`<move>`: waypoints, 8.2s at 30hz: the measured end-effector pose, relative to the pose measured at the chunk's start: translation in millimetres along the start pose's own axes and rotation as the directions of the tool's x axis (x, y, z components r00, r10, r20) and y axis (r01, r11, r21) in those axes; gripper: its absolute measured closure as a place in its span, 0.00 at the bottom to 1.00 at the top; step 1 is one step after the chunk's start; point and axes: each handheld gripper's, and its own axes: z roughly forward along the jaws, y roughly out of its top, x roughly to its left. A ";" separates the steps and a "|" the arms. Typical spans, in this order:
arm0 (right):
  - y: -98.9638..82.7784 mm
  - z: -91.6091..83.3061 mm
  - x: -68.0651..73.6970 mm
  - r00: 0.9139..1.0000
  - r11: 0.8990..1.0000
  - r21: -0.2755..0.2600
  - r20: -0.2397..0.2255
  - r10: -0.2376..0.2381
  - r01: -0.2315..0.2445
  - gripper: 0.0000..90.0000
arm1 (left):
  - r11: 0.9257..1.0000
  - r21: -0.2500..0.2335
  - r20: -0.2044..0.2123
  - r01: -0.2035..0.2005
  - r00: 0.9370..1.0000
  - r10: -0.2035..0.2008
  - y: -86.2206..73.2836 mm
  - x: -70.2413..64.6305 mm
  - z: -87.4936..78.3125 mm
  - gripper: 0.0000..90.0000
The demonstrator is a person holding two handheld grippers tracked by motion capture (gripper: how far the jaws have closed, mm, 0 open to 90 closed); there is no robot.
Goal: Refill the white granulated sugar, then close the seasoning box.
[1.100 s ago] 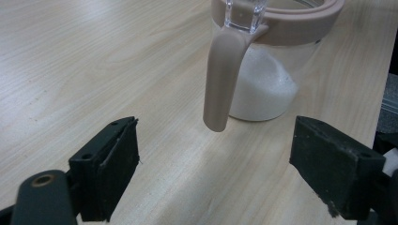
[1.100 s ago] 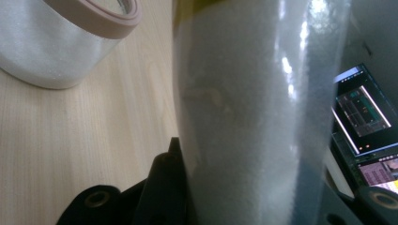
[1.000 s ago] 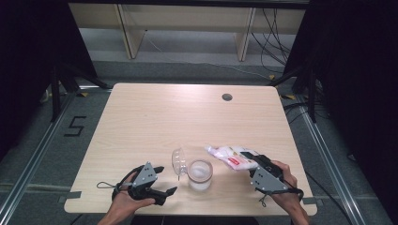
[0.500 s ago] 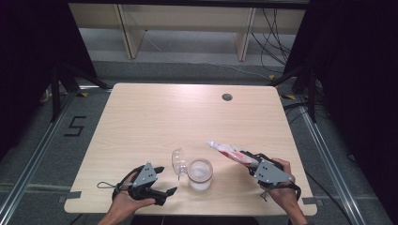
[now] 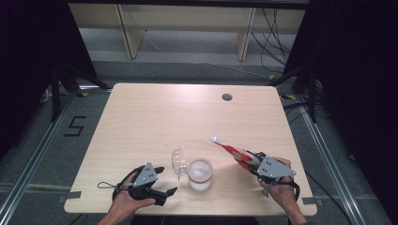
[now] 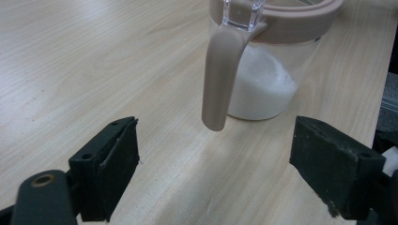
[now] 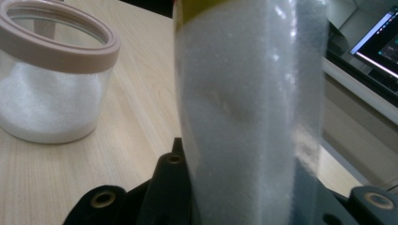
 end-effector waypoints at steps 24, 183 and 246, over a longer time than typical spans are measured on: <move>-18.3 1.4 -10.6 0.981 0.981 0.021 0.019 0.194 -0.195 0.85 | 1.000 -0.006 -0.001 0.008 1.000 -0.008 -0.5 0.5 0.2 0.17; -12.8 -84.4 50.3 0.851 0.829 0.211 0.228 0.473 -0.518 0.34 | 0.990 -0.133 0.007 -0.053 0.998 0.055 42.2 -16.6 -16.1 0.99; -20.1 -80.3 47.6 0.842 0.810 0.234 0.202 0.500 -0.538 0.18 | 0.999 0.011 -0.038 0.050 0.998 -0.050 -4.1 -17.3 -21.0 0.19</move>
